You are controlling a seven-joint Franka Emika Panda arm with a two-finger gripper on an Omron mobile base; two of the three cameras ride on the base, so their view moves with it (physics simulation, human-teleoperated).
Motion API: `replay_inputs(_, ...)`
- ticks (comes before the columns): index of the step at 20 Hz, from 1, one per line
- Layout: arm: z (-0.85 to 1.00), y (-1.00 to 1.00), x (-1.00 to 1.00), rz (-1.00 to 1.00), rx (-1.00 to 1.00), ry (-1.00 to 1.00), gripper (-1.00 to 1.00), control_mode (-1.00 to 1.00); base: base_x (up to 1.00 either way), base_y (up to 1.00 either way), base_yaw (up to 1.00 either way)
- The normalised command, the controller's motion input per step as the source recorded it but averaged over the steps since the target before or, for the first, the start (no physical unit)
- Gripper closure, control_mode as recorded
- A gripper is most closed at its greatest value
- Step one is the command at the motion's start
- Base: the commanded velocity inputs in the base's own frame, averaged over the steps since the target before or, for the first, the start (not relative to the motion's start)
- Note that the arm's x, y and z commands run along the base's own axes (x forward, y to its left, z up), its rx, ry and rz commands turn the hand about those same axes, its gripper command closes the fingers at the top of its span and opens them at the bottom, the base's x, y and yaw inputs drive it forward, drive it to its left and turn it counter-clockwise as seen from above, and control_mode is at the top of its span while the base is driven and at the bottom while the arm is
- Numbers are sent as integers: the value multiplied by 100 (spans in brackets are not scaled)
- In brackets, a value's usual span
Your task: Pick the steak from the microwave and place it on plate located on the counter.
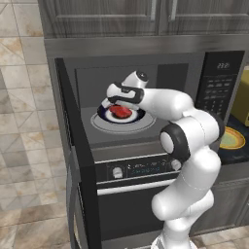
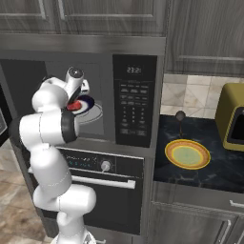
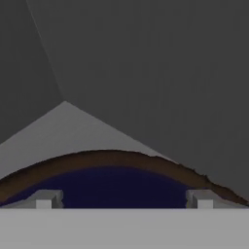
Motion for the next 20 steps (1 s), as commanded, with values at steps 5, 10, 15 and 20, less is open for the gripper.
replay_inputs(5, -22, 4, 19, 2, -3, 0, -100, -100, 0, 0, 0)
replay_inputs(10, -25, 3, 8, 1, -4, 0, -100, -100, 0, 0, 0)
replay_inputs(15, 0, 0, -10, -3, -2, 0, -100, -100, 0, 0, 0)
replay_inputs(20, 0, 0, -21, -11, -1, 0, -100, -100, 0, 0, 0)
